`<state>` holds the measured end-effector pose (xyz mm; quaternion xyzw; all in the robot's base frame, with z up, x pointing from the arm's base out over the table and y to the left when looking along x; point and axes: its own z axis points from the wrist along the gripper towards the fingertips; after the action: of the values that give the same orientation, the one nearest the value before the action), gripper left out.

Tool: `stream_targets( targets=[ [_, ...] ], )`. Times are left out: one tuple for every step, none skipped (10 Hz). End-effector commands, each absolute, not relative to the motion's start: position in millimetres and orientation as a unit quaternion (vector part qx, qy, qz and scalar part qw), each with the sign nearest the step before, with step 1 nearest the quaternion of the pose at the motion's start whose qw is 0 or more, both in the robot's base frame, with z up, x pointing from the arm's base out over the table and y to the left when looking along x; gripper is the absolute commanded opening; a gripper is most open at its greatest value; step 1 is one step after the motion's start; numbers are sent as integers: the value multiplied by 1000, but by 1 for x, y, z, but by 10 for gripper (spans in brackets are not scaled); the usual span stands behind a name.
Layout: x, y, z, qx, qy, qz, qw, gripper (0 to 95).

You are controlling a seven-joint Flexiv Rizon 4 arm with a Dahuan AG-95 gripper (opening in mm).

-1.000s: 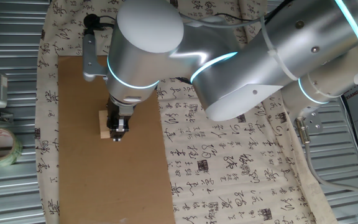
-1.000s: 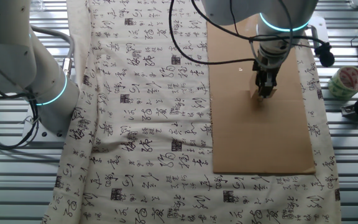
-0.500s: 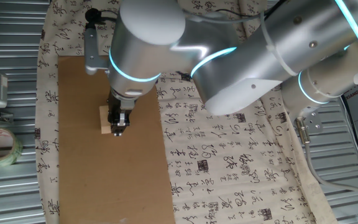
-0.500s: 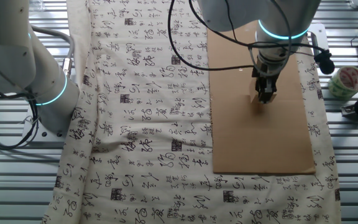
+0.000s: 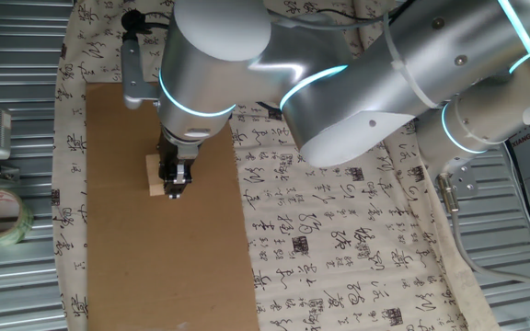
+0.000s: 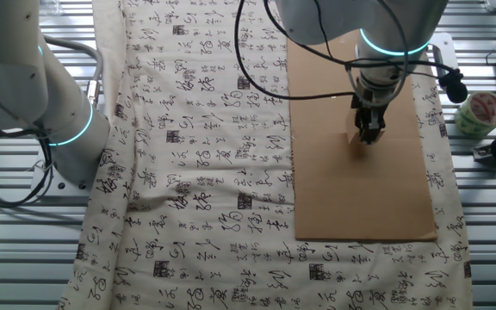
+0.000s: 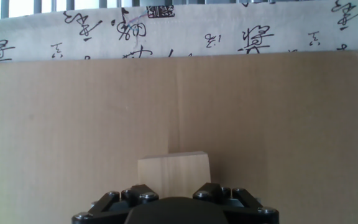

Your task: Grab the block and place it at the designated location

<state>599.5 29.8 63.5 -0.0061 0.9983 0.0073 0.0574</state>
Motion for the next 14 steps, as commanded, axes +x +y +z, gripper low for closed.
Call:
stream_targets(
  targets=[
    [601,30,63,-5,998,6,56,0],
    [603,30,62,-4,998,6,57,0],
    [604,30,63,-4,998,6,55,0],
    [605,30,62,-5,998,7,56,0],
    [605,30,61,-5,998,7,56,0],
    [605,30,60,-5,998,8,57,0],
    [605,30,58,-5,998,7,58,0],
    [605,30,57,-6,998,8,58,0],
    [605,30,55,-5,998,8,60,0],
    [606,30,54,-5,998,6,60,0],
    [606,30,54,-5,998,4,61,0],
    [606,29,53,-9,998,2,61,0],
    [605,29,53,-12,998,1,60,0],
    [605,28,52,-16,998,1,60,0]
  ],
)
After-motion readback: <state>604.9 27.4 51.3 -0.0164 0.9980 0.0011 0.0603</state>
